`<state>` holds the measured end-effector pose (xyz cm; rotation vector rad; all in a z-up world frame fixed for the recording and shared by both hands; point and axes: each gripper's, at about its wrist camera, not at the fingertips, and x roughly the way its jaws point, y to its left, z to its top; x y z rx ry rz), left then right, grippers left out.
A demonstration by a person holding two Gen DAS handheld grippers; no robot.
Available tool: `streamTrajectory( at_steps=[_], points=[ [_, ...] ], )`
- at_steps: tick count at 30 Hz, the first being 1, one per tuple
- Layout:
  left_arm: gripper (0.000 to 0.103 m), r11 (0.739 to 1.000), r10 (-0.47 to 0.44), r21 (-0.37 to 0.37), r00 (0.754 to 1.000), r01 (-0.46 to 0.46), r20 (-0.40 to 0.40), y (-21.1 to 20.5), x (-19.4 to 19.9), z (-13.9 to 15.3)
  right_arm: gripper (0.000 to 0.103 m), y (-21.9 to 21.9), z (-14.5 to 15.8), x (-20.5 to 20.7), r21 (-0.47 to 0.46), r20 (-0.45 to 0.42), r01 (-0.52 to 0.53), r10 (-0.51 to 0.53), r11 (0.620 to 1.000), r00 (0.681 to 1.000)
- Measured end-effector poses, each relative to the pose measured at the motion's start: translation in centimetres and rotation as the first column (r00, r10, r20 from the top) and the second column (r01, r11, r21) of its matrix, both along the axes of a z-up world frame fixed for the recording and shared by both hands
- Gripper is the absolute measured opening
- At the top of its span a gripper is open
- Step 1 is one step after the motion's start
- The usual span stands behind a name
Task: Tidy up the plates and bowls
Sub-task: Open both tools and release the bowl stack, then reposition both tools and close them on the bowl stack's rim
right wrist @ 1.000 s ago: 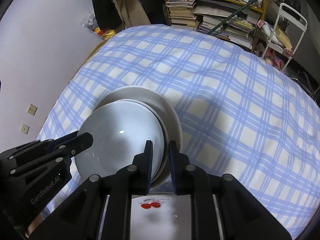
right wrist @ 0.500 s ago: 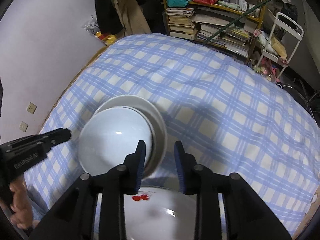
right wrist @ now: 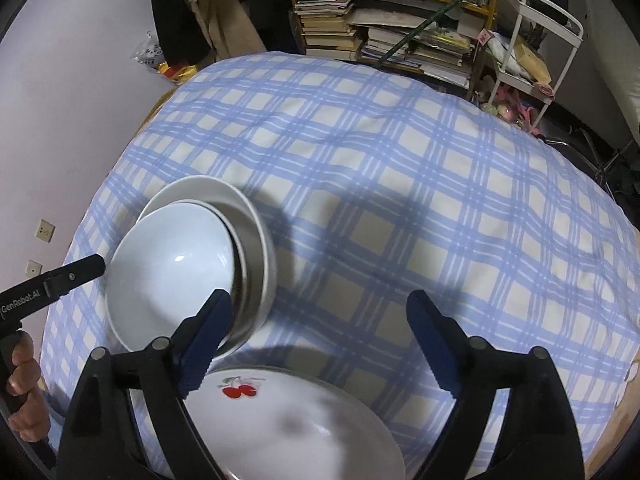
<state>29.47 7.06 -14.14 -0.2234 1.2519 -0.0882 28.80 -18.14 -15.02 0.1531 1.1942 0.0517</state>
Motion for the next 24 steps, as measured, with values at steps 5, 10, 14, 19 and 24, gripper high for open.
streamTrajectory(
  at_steps=[5, 10, 14, 19, 24],
  points=[
    [0.052, 0.999, 0.005, -0.033, 1.000, -0.005, 0.011, 0.3, 0.4, 0.0, 0.093, -0.5, -0.7, 0.3, -0.011, -0.019, 0.011, -0.012, 1.000, 1.000],
    [0.053, 0.997, 0.009, -0.071, 1.000, -0.009, 0.006, 0.3, 0.9, -0.5, 0.093, -0.9, -1.6, 0.6, -0.001, -0.037, 0.040, -0.040, 0.999, 0.999],
    [0.053, 0.997, 0.004, -0.079, 1.000, -0.005, -0.012, 0.0, 1.3, -1.0, 0.094, -1.5, -2.1, 0.8, 0.041, -0.053, 0.081, -0.079, 0.996, 0.995],
    [0.053, 0.994, -0.007, -0.107, 1.000, 0.005, -0.015, -0.2, 1.4, -1.2, 0.094, -1.9, -2.1, 1.0, 0.059, -0.059, 0.103, -0.100, 0.993, 0.993],
    [0.053, 0.992, -0.003, -0.129, 1.000, 0.000, -0.025, -0.3, 1.8, -1.9, 0.094, -2.1, -2.1, 1.5, 0.054, -0.058, 0.106, -0.103, 0.993, 0.993]
  ],
)
